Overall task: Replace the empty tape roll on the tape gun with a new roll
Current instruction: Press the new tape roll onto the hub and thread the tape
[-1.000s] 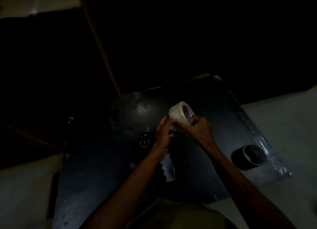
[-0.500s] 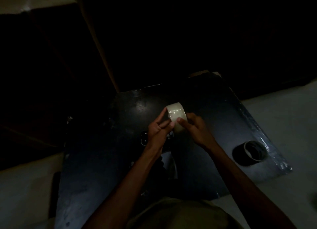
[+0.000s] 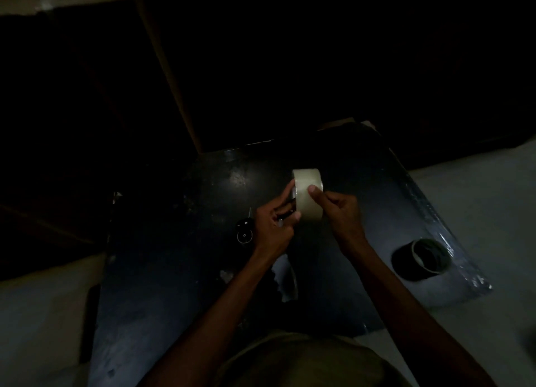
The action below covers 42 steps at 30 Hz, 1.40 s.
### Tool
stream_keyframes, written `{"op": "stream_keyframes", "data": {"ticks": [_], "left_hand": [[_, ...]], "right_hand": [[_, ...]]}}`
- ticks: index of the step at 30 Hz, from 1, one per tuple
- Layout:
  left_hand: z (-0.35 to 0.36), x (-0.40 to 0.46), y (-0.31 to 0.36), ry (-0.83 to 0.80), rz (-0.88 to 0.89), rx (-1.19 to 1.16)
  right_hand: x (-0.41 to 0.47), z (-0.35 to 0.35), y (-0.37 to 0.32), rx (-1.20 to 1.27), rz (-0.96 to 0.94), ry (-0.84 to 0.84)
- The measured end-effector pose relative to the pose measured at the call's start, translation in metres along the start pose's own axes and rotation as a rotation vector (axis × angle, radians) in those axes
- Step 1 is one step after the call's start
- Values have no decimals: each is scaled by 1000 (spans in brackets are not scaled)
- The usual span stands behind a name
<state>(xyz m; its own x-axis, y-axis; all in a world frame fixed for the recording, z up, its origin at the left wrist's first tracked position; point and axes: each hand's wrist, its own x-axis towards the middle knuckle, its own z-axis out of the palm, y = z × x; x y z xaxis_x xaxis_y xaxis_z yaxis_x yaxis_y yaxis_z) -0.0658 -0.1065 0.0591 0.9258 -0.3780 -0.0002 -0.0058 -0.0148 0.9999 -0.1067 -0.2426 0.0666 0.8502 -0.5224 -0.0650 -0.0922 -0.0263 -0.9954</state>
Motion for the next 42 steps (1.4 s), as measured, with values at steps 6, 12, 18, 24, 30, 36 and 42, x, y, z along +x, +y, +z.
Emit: {"op": "stream_keyframes", "data": {"ticks": [6, 12, 18, 24, 30, 36, 42], "left_hand": [[10, -8, -8, 7, -36, -17], [3, -10, -13, 28, -163, -194], [-14, -6, -9, 28, -303, -505], [-27, -4, -1, 15, -364, -616], [-43, 8, 5, 36, -91, -36], [-48, 13, 8, 179, 96, 98], [-57, 20, 6, 116, 120, 160]], "right_hand": [[2, 10, 1, -36, 192, 137], [13, 2, -4, -230, 319, -11], [7, 0, -2, -214, 25, -85], [13, -7, 5, -174, 7, -372], [18, -1, 6, -282, 13, -330], [22, -1, -4, -387, -5, -394], [24, -3, -19, -375, 9, -528]]}}
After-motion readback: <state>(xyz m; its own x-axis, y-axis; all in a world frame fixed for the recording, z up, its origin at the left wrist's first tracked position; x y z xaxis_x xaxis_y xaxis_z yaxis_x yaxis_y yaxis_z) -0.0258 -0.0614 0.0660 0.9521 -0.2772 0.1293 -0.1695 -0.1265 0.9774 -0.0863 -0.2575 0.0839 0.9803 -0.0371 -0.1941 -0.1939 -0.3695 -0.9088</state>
